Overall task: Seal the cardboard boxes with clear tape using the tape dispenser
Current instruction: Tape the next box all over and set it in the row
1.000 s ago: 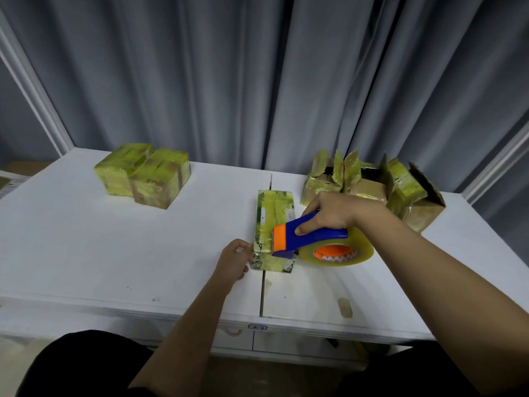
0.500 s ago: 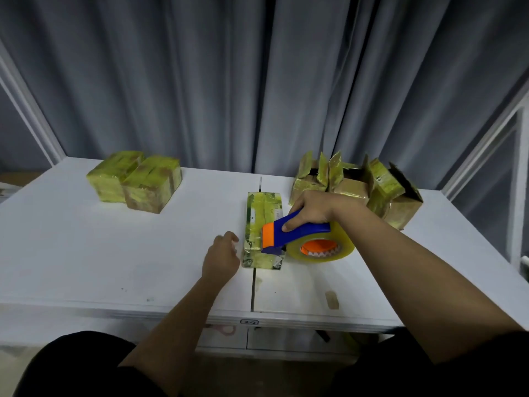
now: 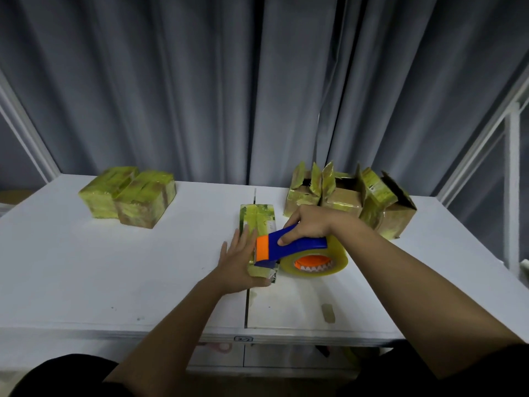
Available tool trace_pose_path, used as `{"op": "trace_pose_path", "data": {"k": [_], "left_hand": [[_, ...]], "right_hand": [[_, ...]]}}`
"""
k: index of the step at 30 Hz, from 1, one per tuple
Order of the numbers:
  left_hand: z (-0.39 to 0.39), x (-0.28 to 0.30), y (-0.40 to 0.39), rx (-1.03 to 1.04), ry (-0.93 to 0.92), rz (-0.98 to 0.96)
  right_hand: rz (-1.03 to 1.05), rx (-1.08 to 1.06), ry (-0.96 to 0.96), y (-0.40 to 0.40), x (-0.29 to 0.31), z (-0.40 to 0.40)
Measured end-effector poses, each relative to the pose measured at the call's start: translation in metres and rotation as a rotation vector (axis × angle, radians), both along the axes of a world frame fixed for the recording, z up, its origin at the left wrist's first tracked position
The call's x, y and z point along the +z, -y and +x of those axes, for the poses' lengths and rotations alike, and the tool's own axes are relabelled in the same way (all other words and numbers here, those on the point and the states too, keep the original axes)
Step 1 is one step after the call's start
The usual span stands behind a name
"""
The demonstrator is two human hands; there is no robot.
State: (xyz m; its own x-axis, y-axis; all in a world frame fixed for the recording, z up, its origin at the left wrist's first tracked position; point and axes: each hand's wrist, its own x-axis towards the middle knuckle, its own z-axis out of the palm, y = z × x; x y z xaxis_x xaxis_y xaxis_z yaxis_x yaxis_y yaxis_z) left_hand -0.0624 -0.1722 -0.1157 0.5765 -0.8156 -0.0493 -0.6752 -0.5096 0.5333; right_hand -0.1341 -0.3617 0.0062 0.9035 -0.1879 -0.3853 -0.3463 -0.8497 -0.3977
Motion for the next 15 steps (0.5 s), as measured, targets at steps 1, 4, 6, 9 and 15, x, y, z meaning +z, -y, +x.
{"op": "trace_pose_path", "data": {"k": [1,4,6,9,15], "left_hand": [[0.000,-0.001,0.002,-0.006,-0.015,-0.039],[-0.002,-0.008,0.003,0.062,-0.129,-0.213],[-0.003,-0.013,0.002,0.043,-0.090,-0.253],[-0.001,-0.021,0.003,0.057,-0.084,-0.248],[-0.002,-0.020,0.007,0.052,-0.023,-0.224]], "right_hand": [[0.017,-0.004,0.003,0.002,-0.002,-0.002],[0.071,-0.001,0.022,0.008,-0.011,-0.008],[0.080,0.010,0.060,0.012,-0.019,-0.014],[0.158,0.000,0.236,0.019,-0.033,-0.022],[0.326,0.039,0.468,0.026,-0.053,-0.031]]}}
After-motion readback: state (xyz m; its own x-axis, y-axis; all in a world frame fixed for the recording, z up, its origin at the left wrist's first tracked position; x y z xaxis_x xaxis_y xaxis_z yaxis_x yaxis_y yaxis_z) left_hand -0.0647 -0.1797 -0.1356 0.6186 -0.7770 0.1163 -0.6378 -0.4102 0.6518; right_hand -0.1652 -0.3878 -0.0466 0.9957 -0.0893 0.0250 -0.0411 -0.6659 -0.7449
